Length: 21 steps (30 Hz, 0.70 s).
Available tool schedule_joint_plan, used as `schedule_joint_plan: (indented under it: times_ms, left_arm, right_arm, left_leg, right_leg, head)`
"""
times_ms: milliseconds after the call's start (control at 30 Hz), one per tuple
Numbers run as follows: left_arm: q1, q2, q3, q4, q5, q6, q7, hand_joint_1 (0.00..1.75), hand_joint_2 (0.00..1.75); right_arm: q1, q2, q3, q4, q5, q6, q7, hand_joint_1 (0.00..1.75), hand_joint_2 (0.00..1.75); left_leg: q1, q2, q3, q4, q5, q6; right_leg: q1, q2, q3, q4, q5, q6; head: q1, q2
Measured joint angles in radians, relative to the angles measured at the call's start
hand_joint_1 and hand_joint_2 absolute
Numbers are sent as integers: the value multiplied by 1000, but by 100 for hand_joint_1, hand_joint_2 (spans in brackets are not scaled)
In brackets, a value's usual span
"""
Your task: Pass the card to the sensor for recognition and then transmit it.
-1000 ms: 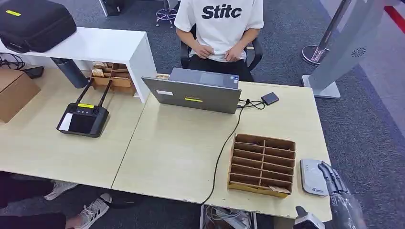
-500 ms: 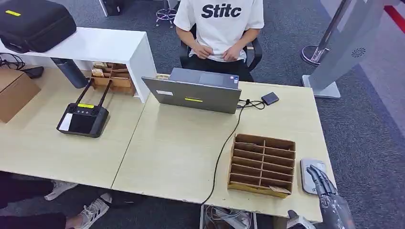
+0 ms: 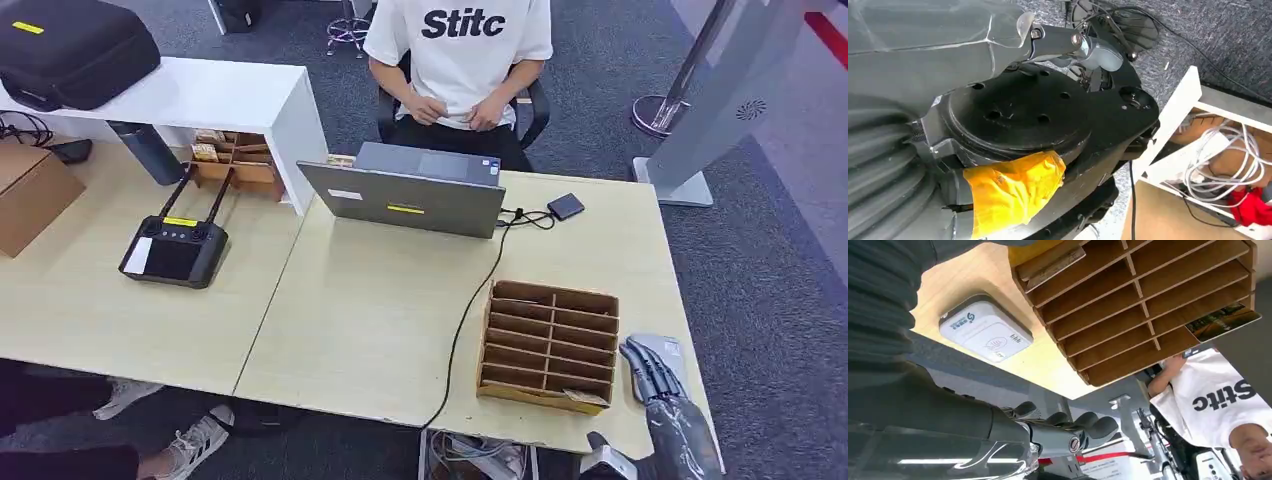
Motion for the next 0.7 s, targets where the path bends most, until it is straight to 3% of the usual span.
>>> schedule_joint_plan:
  times_ms: [700]
  left_arm:
    - [2,7,-12,0,-24,-7,1,0,175]
  right_arm:
    - [-92,40,86,118,32,17,-32,0,175]
  left_leg:
    - [0,0,0,0,0,0]
  right_leg:
    - [0,0,0,0,0,0]
  head:
    - [0,0]
